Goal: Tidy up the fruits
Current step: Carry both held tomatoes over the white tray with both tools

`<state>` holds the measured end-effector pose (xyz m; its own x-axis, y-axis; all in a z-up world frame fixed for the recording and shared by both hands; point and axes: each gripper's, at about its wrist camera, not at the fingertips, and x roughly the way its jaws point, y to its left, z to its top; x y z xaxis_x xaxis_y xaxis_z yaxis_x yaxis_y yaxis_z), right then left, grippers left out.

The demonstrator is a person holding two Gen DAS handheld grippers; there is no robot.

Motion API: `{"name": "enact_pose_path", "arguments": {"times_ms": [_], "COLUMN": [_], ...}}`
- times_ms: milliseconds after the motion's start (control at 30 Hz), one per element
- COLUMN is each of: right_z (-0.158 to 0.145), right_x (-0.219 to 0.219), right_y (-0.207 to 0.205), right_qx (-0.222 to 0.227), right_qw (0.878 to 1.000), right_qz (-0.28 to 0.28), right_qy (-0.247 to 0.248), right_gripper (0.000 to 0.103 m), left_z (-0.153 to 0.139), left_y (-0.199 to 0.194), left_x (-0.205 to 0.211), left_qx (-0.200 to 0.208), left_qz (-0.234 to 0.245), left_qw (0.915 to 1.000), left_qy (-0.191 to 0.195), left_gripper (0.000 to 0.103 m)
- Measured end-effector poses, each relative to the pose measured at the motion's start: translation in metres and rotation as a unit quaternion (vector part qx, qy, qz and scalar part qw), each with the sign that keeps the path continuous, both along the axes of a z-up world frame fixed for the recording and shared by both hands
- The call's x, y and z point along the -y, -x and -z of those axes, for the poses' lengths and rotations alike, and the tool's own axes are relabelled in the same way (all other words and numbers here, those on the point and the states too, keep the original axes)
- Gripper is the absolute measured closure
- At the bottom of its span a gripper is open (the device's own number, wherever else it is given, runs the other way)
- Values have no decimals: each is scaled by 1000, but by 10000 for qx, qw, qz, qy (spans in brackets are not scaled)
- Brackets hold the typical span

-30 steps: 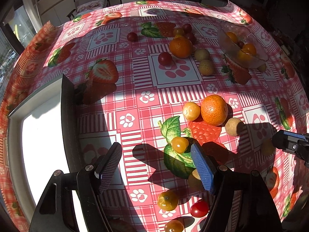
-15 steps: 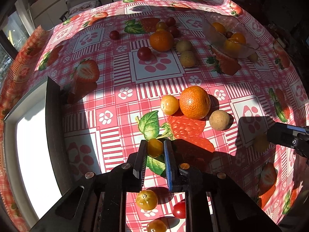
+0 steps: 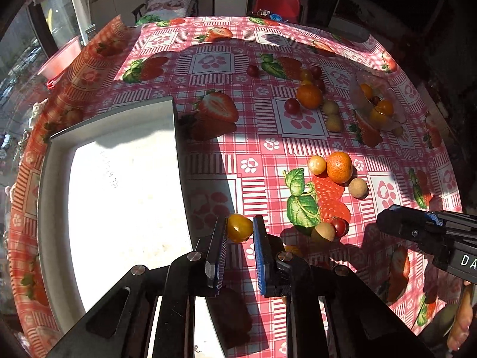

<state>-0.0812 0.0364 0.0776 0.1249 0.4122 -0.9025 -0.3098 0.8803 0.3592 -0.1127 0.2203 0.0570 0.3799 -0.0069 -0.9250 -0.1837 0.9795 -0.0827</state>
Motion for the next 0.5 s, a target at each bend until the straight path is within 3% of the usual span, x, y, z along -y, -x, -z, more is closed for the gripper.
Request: {"name": "enact_pose_path", "arguments": {"times_ms": [233, 500], "right_z": [2, 17], "right_x": [-77, -162], "right_y": [25, 56], "right_qx": [-130, -322], "right_qw": [9971, 9869], "right_qz": [-726, -1562], "right_qy": [-193, -253], "right_gripper": [80, 80], "left_z": [0, 24], "left_y": [42, 77], "left_x": [-63, -107], "left_qx": [-157, -484], "left_qz": [-607, -1040], "left_qw": [9979, 9932], "left_qy": [-155, -186], "left_gripper": [84, 84]}}
